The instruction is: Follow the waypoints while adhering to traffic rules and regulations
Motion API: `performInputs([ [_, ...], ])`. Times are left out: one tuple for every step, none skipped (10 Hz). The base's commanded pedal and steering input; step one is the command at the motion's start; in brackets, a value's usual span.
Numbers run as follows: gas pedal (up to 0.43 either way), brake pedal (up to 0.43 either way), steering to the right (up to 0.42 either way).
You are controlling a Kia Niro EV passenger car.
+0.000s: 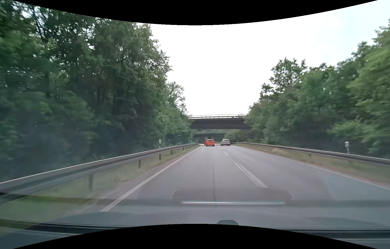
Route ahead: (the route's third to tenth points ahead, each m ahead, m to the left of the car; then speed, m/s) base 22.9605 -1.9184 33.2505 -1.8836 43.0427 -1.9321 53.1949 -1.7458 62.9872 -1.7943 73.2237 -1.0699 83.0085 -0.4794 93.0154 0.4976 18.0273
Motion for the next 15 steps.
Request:
performInputs([
  [0.0,0.0,0.001],
  [0.0,0.0,0.001],
  [0.0,0.0,0.001],
  [0.0,0.0,0.001],
  [0.0,0.0,0.002],
  [0.0,0.0,0.001],
  [0.0,0.0,0.001],
  [0.0,0.0,0.0],
  [0.0,0.0,0.0],
  [0.0,0.0,-0.001],
  [0.0,0.0,-0.004],
  [0.008,0.0,-0.007],
  [0.02,0.0,-0.009],
  [0.02,0.0,-0.011],
  [0.028,0.0,-0.011],
])
